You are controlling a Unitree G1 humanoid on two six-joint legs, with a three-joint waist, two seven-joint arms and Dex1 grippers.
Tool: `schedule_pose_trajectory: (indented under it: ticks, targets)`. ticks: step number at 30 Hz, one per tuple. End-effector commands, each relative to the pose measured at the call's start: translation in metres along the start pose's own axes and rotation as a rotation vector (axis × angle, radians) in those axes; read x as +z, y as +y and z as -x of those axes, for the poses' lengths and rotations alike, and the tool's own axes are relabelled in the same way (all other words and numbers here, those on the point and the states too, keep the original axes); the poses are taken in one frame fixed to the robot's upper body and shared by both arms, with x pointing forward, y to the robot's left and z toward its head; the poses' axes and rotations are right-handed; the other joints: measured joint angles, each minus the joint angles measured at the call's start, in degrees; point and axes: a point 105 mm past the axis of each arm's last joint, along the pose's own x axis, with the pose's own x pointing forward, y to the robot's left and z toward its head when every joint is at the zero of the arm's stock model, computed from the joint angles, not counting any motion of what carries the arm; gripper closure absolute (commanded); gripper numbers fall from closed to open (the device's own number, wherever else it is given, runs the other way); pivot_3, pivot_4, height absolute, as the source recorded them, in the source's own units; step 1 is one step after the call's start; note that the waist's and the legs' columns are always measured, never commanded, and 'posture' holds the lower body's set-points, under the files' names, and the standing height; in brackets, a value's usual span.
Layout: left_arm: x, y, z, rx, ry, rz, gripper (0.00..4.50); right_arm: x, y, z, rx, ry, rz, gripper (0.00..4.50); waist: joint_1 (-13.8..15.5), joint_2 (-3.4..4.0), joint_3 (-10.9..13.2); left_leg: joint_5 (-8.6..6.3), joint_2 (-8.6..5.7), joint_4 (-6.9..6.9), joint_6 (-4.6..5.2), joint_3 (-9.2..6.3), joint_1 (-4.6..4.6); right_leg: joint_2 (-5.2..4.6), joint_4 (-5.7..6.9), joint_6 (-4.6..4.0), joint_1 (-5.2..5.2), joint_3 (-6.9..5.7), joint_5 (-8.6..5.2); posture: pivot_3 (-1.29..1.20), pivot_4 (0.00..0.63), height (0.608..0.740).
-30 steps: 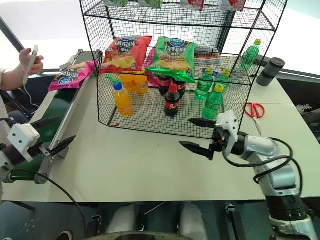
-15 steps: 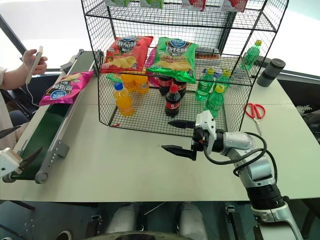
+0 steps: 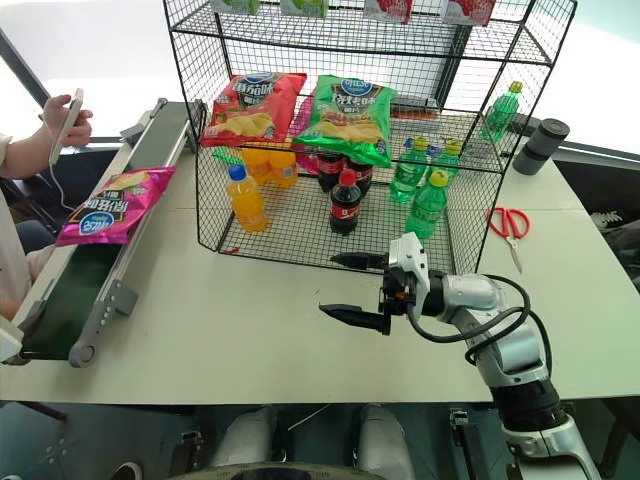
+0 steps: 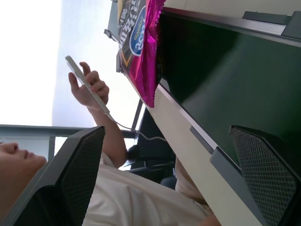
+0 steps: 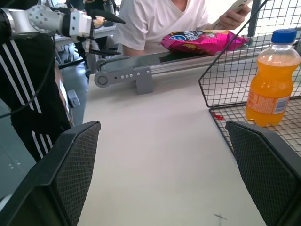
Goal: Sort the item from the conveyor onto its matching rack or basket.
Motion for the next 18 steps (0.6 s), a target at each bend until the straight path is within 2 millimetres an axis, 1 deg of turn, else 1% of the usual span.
schedule_pose_trajectory:
  ticks: [1, 3, 7, 11, 18]
  targets:
    - [0.005, 0.014, -0.005, 0.038, -0.030, -0.031, 0.00, 0.014, 0.008, -0.003, 0.025, -0.047, 0.020, 0.05, -0.1, -0.02, 0.0, 0.00, 0.01, 0.00, 0.00, 0.00, 0.00, 0.00, 0.02, -0.01, -0.02, 0.00, 0.00, 0.00, 0.150, 0.738]
    - [0.005, 0.014, -0.008, 0.042, -0.035, -0.029, 0.00, 0.014, 0.010, -0.004, 0.026, -0.053, 0.014, 0.05, -0.2, -0.01, 0.0, 0.00, 0.01, 0.00, 0.00, 0.00, 0.00, -0.02, 0.05, -0.01, -0.03, 0.00, 0.00, 0.00, 0.150, 0.738]
    - [0.010, 0.008, -0.012, 0.029, -0.056, -0.016, 0.00, 0.021, 0.009, -0.005, 0.016, -0.104, -0.017, 0.05, -0.4, -0.01, 0.0, 0.00, 0.01, 0.00, 0.00, 0.02, -0.01, -0.03, 0.06, -0.01, -0.03, 0.00, 0.00, 0.00, 0.150, 0.738]
    - [0.011, 0.005, -0.014, 0.027, -0.060, -0.016, 0.00, 0.021, 0.013, -0.003, 0.028, -0.103, -0.033, 0.05, -1.0, -0.04, 0.0, 0.00, 0.01, 0.00, 0.00, 0.03, -0.01, -0.05, 0.09, -0.01, -0.02, 0.00, 0.00, 0.00, 0.150, 0.738]
    - [0.011, -0.004, -0.017, 0.006, -0.062, -0.004, 0.00, 0.019, 0.006, -0.001, -0.006, -0.076, 0.010, 0.05, -1.1, -0.04, 0.0, 0.00, 0.00, 0.00, 0.00, 0.05, 0.01, -0.08, 0.19, -0.01, -0.08, 0.00, 0.00, 0.00, 0.150, 0.738]
